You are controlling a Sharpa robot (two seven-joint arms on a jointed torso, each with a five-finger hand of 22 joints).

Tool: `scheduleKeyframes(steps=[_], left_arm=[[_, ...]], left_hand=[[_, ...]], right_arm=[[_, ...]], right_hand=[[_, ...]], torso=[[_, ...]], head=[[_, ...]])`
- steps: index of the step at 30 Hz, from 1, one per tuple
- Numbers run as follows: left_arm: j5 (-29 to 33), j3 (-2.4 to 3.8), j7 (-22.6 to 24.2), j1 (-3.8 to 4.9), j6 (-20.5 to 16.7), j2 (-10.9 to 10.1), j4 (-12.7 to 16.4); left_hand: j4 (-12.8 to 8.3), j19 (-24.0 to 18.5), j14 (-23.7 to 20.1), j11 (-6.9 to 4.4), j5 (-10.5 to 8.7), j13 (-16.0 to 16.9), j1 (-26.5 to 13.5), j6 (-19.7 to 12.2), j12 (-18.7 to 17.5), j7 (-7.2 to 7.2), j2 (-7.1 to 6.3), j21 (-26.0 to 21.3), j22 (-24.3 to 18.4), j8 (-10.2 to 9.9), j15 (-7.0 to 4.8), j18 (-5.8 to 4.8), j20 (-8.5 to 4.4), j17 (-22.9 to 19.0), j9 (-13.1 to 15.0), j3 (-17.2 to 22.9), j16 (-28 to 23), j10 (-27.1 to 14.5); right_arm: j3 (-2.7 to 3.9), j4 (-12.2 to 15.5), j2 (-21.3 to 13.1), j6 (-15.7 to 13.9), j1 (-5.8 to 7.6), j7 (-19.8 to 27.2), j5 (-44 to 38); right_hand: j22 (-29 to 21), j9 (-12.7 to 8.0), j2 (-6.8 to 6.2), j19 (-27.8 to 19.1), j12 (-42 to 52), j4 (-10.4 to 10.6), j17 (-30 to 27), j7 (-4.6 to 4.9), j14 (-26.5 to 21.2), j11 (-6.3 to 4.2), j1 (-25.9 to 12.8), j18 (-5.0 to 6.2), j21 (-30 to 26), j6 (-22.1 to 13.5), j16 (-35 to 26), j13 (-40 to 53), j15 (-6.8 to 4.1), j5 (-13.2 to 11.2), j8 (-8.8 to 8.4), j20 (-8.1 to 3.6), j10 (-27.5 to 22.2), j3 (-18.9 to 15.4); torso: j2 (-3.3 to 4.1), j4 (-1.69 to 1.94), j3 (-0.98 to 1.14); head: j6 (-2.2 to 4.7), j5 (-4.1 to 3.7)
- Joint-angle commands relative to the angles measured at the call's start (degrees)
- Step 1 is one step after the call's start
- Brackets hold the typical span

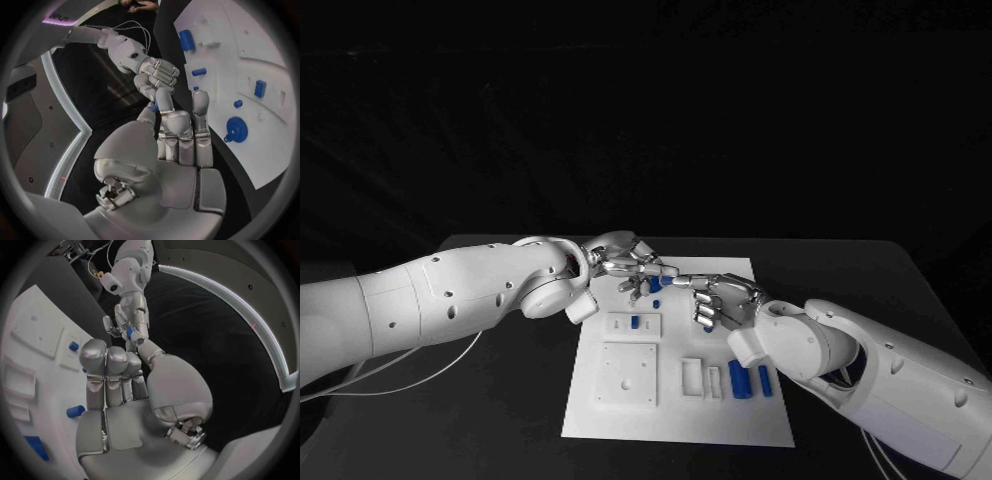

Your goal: Assemble the parts on the task board

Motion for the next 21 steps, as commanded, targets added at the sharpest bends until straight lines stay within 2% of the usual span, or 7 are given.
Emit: scheduleKeyframes(steps=[1,9,17,21], left_arm=[[-0.2,-0.08,-0.2,-0.09,-0.2,0.4,0.4],[0.0,-0.10,-0.7,-0.09,-1.1,0.4,0.3],[0.3,-0.11,-1.0,-0.09,-1.7,0.4,0.2],[0.5,-0.13,-1.2,-0.09,-2.0,0.4,0.2]], left_hand=[[-3.0,0.0,-0.4,-0.08,-0.21,0.1,-0.3,-0.4,-0.4,-0.35,-1.03,-0.3,0.1,0.2,0.11,-0.41,-0.17,-0.1,-0.7,3.4,-0.2,2.7],[-0.3,0.2,-0.4,-0.16,-1.49,0.2,-1.3,-0.6,-0.7,-0.34,-2.61,-0.7,0.2,1.1,0.14,-0.44,-0.15,-0.3,-2.0,1.1,-0.3,2.6],[2.5,0.4,-0.5,-0.06,-6.55,0.5,-3.5,-1.2,-0.9,0.05,-3.95,-1.0,0.4,2.2,0.29,-0.37,-0.02,-0.5,-2.6,-0.7,-0.3,2.6],[3.7,0.5,-0.5,-0.01,-6.95,0.7,-4.6,-1.3,-1.0,0.15,-4.77,-1.3,0.6,2.6,0.36,-0.29,0.08,-0.6,-4.1,-0.4,-0.3,2.6]], right_arm=[[0.09,0.5,0.4,1.8,0.11,1.9,0.1],[0.09,0.4,0.4,1.6,0.11,1.7,-0.6],[0.08,0.2,0.5,1.2,0.11,1.4,-1.2],[0.08,0.1,0.5,0.8,0.11,1.3,-1.5]], right_hand=[[5.5,-0.1,-0.29,0.2,0.3,-0.1,0.1,-0.09,0.0,-0.02,-0.2,-0.77,0.3,0.5,0.3,0.1,-0.30,0.2,0.21,-0.51,0.4,0.2],[5.5,-0.1,-0.36,0.1,0.5,-0.2,0.1,-0.14,0.0,-0.15,-0.3,-0.74,0.4,0.7,0.3,0.5,-0.27,0.3,0.20,-0.50,0.6,0.4],[5.4,-0.1,-0.48,0.1,0.4,-0.3,0.2,-0.17,0.0,-0.22,-0.4,-0.71,0.3,0.8,0.4,0.8,-0.29,0.4,0.21,-0.50,0.6,0.6],[5.4,-0.1,-0.53,0.1,0.4,-0.3,0.2,-0.18,0.0,-0.25,-0.5,-0.70,0.4,0.9,0.3,0.9,-0.28,0.5,0.21,-0.50,0.6,0.7]], torso=[[0.01,0.00,0.01],[0.01,0.02,0.00],[0.01,0.02,0.00],[0.02,0.03,-0.01]], head=[[-0.03,-0.02],[0.06,-0.07],[0.02,-0.11],[-0.02,-0.09]])
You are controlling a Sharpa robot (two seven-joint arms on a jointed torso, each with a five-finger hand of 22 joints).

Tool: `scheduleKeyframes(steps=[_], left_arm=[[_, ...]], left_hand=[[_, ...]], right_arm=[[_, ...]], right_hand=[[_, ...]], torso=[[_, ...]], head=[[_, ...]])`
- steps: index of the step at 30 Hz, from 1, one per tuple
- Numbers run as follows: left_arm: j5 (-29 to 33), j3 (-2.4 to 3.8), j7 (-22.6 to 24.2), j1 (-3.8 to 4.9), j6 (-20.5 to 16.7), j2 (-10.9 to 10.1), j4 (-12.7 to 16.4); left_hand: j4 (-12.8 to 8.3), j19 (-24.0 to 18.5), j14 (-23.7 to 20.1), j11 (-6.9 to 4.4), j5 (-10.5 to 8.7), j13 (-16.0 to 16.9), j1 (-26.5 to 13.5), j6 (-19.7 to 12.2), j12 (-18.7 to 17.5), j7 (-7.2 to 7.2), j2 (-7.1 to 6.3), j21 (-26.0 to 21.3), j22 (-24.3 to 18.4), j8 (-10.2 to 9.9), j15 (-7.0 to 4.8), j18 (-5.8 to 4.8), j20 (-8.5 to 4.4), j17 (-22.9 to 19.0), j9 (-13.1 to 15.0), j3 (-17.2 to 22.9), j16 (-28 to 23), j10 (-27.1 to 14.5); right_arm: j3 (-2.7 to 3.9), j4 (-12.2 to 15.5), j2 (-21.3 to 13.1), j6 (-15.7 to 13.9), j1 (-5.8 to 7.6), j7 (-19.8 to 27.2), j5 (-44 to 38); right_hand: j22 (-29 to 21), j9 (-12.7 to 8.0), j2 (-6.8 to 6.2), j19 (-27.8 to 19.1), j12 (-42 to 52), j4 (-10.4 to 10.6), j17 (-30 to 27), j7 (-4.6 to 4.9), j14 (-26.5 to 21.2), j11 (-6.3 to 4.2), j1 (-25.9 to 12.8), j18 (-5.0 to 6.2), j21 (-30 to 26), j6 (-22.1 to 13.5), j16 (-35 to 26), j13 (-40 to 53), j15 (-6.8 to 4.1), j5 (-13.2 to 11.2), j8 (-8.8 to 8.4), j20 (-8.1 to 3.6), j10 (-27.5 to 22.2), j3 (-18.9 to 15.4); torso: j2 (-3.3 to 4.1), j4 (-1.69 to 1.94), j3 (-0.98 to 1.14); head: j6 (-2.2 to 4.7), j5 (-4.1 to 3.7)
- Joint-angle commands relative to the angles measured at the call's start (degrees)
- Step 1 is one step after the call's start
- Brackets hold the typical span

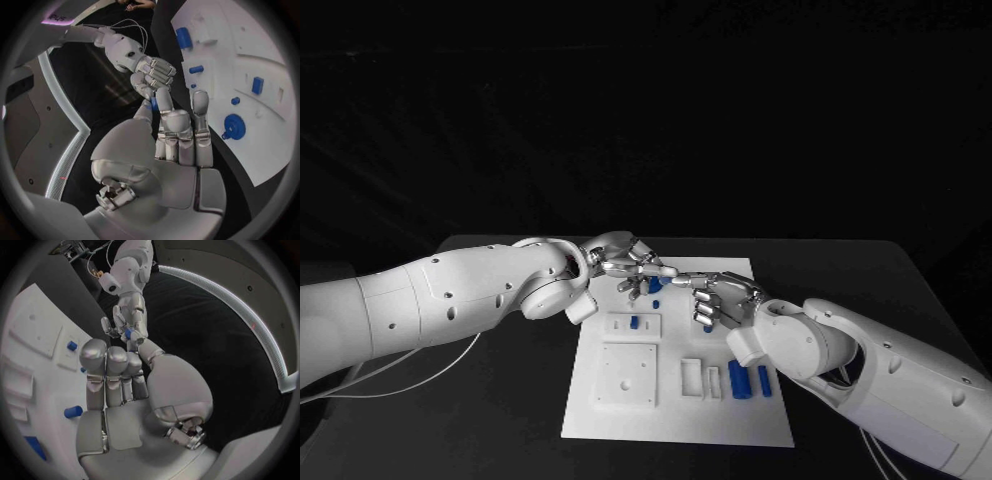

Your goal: Assemble the parts on the task board

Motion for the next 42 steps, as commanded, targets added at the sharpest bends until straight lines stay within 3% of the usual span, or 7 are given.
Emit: scheduleKeyframes(steps=[1,17,20,28,32,36,42], left_arm=[[0.4,-0.01,-0.2,-0.03,-0.5,0.3,0.3],[1.4,-0.05,-0.4,-0.03,-0.3,0.4,0.2],[1.6,-0.06,-0.3,-0.03,-0.1,0.4,0.1],[2.7,-0.06,0.1,-0.03,-0.4,0.3,0.1],[3.7,-0.06,0.4,-0.03,-0.8,0.3,-0.1],[4.2,-0.06,0.5,-0.03,-1.0,0.2,-0.2],[4.5,-0.06,0.3,-0.02,-0.9,0.1,-0.4]], left_hand=[[0.8,0.5,-0.3,0.01,-0.47,0.1,-1.1,-0.2,-0.3,0.51,-0.16,-0.4,0.2,0.5,0.19,-0.30,0.08,-0.1,-0.7,0.1,-0.3,2.6],[4.9,0.7,-0.5,0.32,-1.30,0.5,-6.1,-0.9,-0.9,1.07,-4.15,-1.2,1.0,0.7,0.44,-0.16,0.32,-0.6,-4.2,2.7,-0.2,2.6],[6.3,0.6,-0.7,0.42,-1.28,0.6,-7.2,-0.4,-1.0,1.24,-6.67,-1.6,1.3,-0.1,0.51,-0.11,0.39,-0.6,-7.5,5.0,0.0,2.6],[9.0,0.7,-0.7,0.47,-1.40,0.6,-8.7,-0.9,-1.1,1.33,-8.49,-1.9,1.8,0.3,0.54,-0.16,0.41,-0.7,-9.0,5.8,0.1,2.6],[11.9,0.8,-0.8,0.65,-1.52,0.6,-10.2,-1.9,-1.2,1.72,-9.98,-2.0,1.9,-0.9,0.65,-0.12,0.46,-0.7,-10.3,6.5,0.1,2.6],[13.1,0.9,-0.8,0.78,-1.56,0.6,-9.9,-2.3,-1.2,2.05,-10.51,-2.1,2.1,-1.9,0.71,-0.11,0.49,-0.8,-12.0,6.6,0.1,2.6],[12.5,1.0,-0.9,0.85,-1.56,0.6,-9.5,-1.7,-1.3,2.21,-10.11,-2.6,2.6,-2.4,0.79,-0.04,0.57,-0.8,-16.1,6.6,0.1,2.5]], right_arm=[[0.01,0.2,0.3,0.8,0.03,0.8,-0.9],[0.00,-0.4,0.3,-0.1,0.03,0.7,-1.6],[0.00,-0.6,0.4,-0.1,0.03,0.7,-1.6],[-0.01,-0.8,0.4,-0.3,0.03,0.6,-1.6],[-0.01,-0.9,0.4,-0.3,0.03,0.6,-1.6],[-0.01,-0.9,0.3,-0.3,0.03,0.6,-1.6],[-0.01,-0.8,0.3,-0.4,0.00,0.7,-1.7]], right_hand=[[5.4,0.0,-0.25,0.1,0.2,0.0,0.0,0.07,0.0,-0.05,-0.2,-0.70,0.4,0.2,0.3,0.1,-0.30,0.2,0.23,-0.51,0.5,0.5],[5.4,0.0,-0.49,0.1,0.1,0.0,0.1,0.06,0.1,-0.13,-0.4,-0.68,0.5,0.3,0.3,0.5,-0.32,0.3,0.23,-0.53,0.6,1.1],[5.4,0.0,-0.49,0.1,0.1,0.0,0.1,0.06,0.1,-0.13,-0.4,-0.68,0.5,0.3,0.3,0.5,-0.32,0.3,0.23,-0.53,0.6,1.1],[5.4,0.0,-0.49,0.1,0.1,0.0,0.1,0.06,0.1,-0.13,-0.4,-0.68,0.5,0.3,0.3,0.5,-0.32,0.3,0.23,-0.53,0.6,1.1],[5.4,0.0,-0.60,0.1,0.1,0.0,0.2,0.06,0.1,-0.17,-0.4,-0.68,0.6,0.3,0.3,0.7,-0.32,0.4,0.22,-0.53,0.7,1.3],[5.4,0.0,-0.60,0.1,0.1,0.0,0.2,0.06,0.1,-0.17,-0.4,-0.68,0.6,0.3,0.3,0.7,-0.32,0.4,0.22,-0.53,0.7,1.3],[5.4,0.0,-0.64,0.1,0.0,-0.1,0.2,0.07,0.2,-0.18,-0.4,-0.66,0.6,0.3,0.3,0.7,-0.34,0.5,0.22,-0.54,0.7,1.4]], torso=[[0.01,0.01,-0.01],[0.01,-0.01,0.00],[0.00,-0.01,-0.01],[-0.02,0.00,-0.01],[0.00,0.00,0.00],[0.01,0.00,0.01],[0.00,0.02,0.03]], head=[[-0.07,0.03],[-0.05,0.00],[-0.01,0.02],[0.00,0.00],[-0.01,-0.02],[-0.01,-0.04],[-0.08,-0.01]])
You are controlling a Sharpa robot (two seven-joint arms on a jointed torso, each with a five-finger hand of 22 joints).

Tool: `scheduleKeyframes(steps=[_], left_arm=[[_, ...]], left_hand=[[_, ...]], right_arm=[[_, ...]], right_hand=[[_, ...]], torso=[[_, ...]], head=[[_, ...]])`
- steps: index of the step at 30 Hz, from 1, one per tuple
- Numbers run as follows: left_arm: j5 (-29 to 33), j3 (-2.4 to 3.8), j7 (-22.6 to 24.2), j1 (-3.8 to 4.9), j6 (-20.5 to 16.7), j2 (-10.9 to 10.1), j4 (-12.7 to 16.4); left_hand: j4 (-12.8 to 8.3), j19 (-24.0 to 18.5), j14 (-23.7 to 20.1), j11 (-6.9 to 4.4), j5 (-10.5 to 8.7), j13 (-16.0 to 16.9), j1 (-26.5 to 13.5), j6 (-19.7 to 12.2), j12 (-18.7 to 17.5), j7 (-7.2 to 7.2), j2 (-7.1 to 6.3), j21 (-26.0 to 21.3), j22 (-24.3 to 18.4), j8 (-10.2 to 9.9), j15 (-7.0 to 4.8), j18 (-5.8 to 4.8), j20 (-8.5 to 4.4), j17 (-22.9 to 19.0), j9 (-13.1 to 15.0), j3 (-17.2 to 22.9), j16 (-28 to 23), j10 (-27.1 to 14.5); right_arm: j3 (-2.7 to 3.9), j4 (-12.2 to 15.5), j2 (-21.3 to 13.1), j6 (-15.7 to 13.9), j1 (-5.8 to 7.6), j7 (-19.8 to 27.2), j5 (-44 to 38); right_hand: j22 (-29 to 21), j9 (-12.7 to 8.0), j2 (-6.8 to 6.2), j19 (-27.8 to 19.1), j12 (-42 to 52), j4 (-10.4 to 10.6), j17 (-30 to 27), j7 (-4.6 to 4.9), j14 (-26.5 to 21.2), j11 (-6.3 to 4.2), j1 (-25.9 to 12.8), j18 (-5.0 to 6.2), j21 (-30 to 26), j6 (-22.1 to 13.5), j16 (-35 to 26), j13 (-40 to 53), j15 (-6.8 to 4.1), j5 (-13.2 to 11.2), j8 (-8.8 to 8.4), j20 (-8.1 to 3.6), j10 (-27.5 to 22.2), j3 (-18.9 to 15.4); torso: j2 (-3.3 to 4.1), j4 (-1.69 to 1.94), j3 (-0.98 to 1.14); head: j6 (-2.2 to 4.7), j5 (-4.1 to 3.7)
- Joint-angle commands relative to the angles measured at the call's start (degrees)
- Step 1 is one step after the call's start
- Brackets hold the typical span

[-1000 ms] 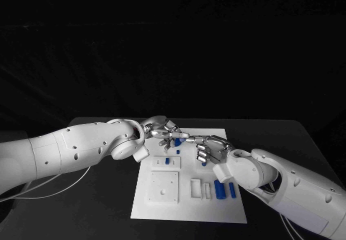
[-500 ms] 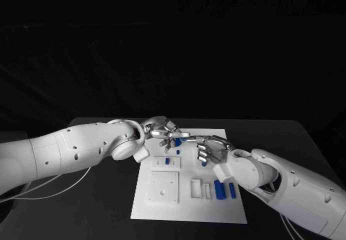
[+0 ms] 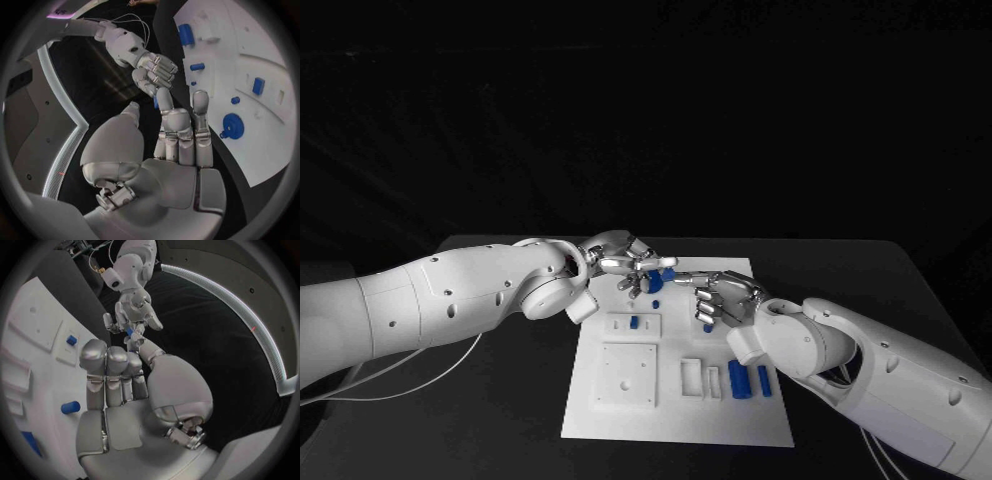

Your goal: Assemble the parts on the task board

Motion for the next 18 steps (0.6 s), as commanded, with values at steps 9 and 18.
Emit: scheduleKeyframes(steps=[9,18], left_arm=[[0.9,0.02,0.6,0.03,0.9,-0.2,-0.2],[3.1,-0.04,0.5,0.01,2.7,-0.6,-0.2]], left_hand=[[-4.6,0.3,-0.5,0.68,-0.28,0.1,2.5,-0.3,-0.5,0.56,1.62,-0.6,0.4,-0.8,0.37,0.04,0.15,-0.2,-2.6,-0.8,0.1,2.5],[-11.0,0.1,-0.9,0.90,2.26,0.4,3.6,-0.1,-1.0,0.99,6.70,-1.0,1.0,-1.4,0.60,0.23,0.44,-0.5,-7.0,-4.0,0.3,2.5]], right_arm=[[-0.02,0.5,-0.1,0.2,-0.17,0.7,-0.5],[-0.01,0.5,-0.1,-0.3,-0.39,1.1,-0.5]], right_hand=[[5.4,0.1,-0.40,-0.1,0.1,0.0,0.1,0.07,0.1,0.01,-0.2,-0.67,0.2,0.3,0.3,0.1,-0.35,0.3,0.26,-0.34,0.5,0.4],[5.4,0.0,-0.45,-0.1,0.0,-0.1,0.1,0.07,0.1,0.01,-0.2,-0.65,0.1,0.3,0.3,0.2,-0.37,0.4,0.26,-0.35,0.6,0.5]], torso=[[0.00,0.00,-0.02],[0.01,-0.04,-0.03]], head=[[0.01,-0.04],[0.01,-0.08]])
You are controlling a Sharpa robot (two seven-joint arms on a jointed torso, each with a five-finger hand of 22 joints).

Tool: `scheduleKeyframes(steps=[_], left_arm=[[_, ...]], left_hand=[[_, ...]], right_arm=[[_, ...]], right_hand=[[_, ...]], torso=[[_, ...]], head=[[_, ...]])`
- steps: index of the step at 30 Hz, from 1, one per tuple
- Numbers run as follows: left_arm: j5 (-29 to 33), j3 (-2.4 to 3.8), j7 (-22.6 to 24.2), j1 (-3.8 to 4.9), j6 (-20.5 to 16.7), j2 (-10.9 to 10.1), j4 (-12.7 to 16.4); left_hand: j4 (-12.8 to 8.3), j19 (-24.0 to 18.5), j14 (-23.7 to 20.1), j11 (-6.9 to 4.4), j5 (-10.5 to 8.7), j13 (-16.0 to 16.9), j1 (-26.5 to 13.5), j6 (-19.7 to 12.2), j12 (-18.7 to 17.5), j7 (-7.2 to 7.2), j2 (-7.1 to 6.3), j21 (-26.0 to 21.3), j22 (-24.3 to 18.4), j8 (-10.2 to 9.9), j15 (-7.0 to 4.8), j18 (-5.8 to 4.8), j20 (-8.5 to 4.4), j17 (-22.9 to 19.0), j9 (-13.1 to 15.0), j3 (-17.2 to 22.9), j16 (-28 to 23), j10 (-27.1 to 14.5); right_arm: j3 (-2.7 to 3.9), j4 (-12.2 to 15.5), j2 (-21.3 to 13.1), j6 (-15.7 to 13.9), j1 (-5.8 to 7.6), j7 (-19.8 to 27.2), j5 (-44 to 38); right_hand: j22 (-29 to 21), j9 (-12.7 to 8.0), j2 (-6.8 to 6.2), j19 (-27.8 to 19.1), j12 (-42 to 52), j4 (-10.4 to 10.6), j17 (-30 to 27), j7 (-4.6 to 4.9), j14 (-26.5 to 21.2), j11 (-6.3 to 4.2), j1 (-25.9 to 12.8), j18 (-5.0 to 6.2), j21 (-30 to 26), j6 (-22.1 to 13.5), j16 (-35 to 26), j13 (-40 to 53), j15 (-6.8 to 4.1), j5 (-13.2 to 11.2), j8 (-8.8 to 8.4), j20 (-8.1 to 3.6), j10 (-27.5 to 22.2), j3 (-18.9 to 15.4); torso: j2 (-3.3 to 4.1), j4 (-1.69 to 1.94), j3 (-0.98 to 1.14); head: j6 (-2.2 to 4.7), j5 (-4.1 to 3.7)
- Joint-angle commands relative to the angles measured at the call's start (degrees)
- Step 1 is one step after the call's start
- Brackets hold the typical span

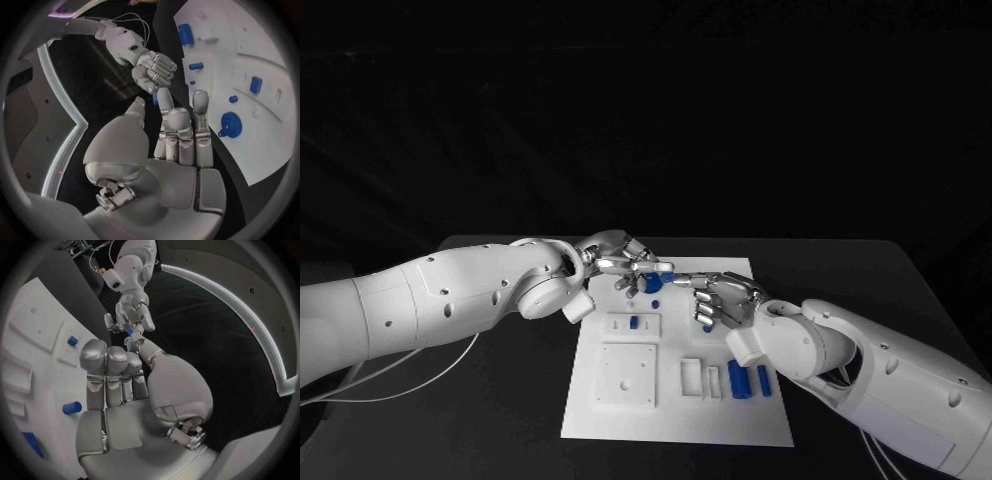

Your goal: Assemble the parts on the task board

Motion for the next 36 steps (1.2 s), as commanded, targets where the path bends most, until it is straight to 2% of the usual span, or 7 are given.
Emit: scheduleKeyframes(steps=[1,4,5,15,19,26,36], left_arm=[[3.4,-0.01,0.5,0.00,2.1,-0.1,0.1],[6.3,-0.04,0.6,-0.05,2.5,-0.2,0.1],[7.0,-0.05,0.6,-0.07,2.7,-0.3,0.1],[10.7,-0.12,0.0,-0.15,5.0,-0.6,0.1],[10.9,-0.14,-0.4,-0.16,5.8,-0.7,0.1],[9.9,-0.18,-1.2,-0.16,6.3,-0.7,0.0],[8.1,-0.22,-1.8,-0.16,4.6,-0.7,-0.1]], left_hand=[[-1.1,0.1,-0.4,0.54,0.19,0.2,-0.1,-0.5,-0.5,0.56,1.03,-0.3,0.2,-0.6,0.24,0.25,0.48,-0.1,-1.4,-0.9,0.4,2.5],[-0.5,0.1,-0.5,0.66,-1.03,0.5,-0.4,-0.9,-0.4,0.85,0.94,-0.5,0.6,-1.1,0.30,0.40,0.62,-0.2,-5.0,-0.9,0.7,2.5],[-0.3,0.2,-0.5,0.66,-1.21,0.5,-0.6,-1.0,-0.4,0.87,0.90,-0.5,0.7,-1.1,0.34,0.39,0.61,-0.2,-5.2,-0.9,0.7,2.5],[0.5,0.1,-0.7,0.65,-1.43,0.6,-0.9,-0.8,-0.4,0.80,1.34,-0.6,0.9,-0.7,0.37,0.35,0.64,-0.2,-5.8,-0.8,0.9,2.4],[-0.5,0.0,-0.8,0.66,-0.18,0.6,-0.5,-0.7,-0.6,0.81,1.79,-0.7,1.2,-0.5,0.37,0.31,0.63,-0.2,-6.2,-1.3,1.0,2.4],[-1.6,0.1,-0.8,0.67,0.12,0.7,-0.2,-0.7,-0.6,0.83,2.14,-0.8,1.4,-0.5,0.38,0.33,0.65,-0.3,-6.4,-1.7,1.0,2.4],[-0.8,0.2,-0.8,0.79,-0.37,0.7,-0.4,-2.2,-0.9,1.19,0.94,-1.0,1.5,-0.7,0.49,0.44,0.76,-0.5,-6.9,-1.3,0.9,2.4]], right_arm=[[0.01,0.0,0.0,-0.1,-0.13,1.0,-0.3],[0.02,0.0,0.0,-0.2,-0.16,1.1,-0.2],[0.02,0.0,0.0,-0.3,-0.17,1.1,-0.2],[0.04,0.1,0.1,-0.6,-0.23,1.3,-0.1],[0.05,0.0,0.1,-0.8,-0.24,1.4,-0.1],[0.09,0.1,0.0,-1.1,-0.24,1.5,-0.2],[0.16,0.3,-0.1,-0.8,-0.24,1.5,-0.2]], right_hand=[[5.4,0.0,-0.45,-0.1,0.0,0.0,0.1,0.07,0.1,0.00,-0.2,-0.64,0.1,0.3,0.3,0.0,-0.37,0.4,0.19,-0.36,0.6,0.3],[5.4,0.0,-0.45,-0.1,0.0,0.0,0.1,0.07,0.1,0.00,-0.2,-0.64,0.1,0.3,0.3,0.0,-0.37,0.4,0.19,-0.36,0.6,0.3],[5.4,0.0,-0.45,-0.1,0.0,0.0,0.1,0.07,0.1,0.00,-0.2,-0.64,0.1,0.3,0.3,0.0,-0.37,0.4,0.19,-0.36,0.6,0.3],[5.4,0.0,-0.48,-0.1,0.0,0.0,0.1,0.07,0.2,0.00,-0.3,-0.63,0.1,0.4,0.2,0.1,-0.38,0.4,0.20,-0.37,0.6,0.4],[5.4,0.0,-0.48,-0.1,0.0,0.0,0.1,0.07,0.2,0.00,-0.3,-0.63,0.1,0.4,0.2,0.1,-0.38,0.4,0.20,-0.37,0.6,0.4],[5.4,0.0,-0.50,-0.1,-0.1,0.0,0.1,0.08,0.2,-0.01,-0.3,-0.59,0.1,0.4,0.2,0.2,-0.39,0.5,0.20,-0.37,0.6,0.5],[5.4,0.0,-0.54,0.0,-0.1,0.0,0.1,0.08,0.2,-0.01,-0.4,-0.58,0.0,0.4,0.2,0.2,-0.40,0.6,0.19,-0.38,0.6,0.6]], torso=[[0.01,-0.03,0.00],[0.02,-0.02,0.00],[0.02,-0.04,0.00],[-0.01,0.01,0.00],[-0.01,0.00,-0.01],[0.01,-0.01,0.03],[-0.01,-0.04,0.00]], head=[[0.02,-0.01],[0.03,0.00],[0.04,-0.08],[0.03,-0.10],[0.01,-0.08],[0.00,-0.06],[0.05,-0.03]])
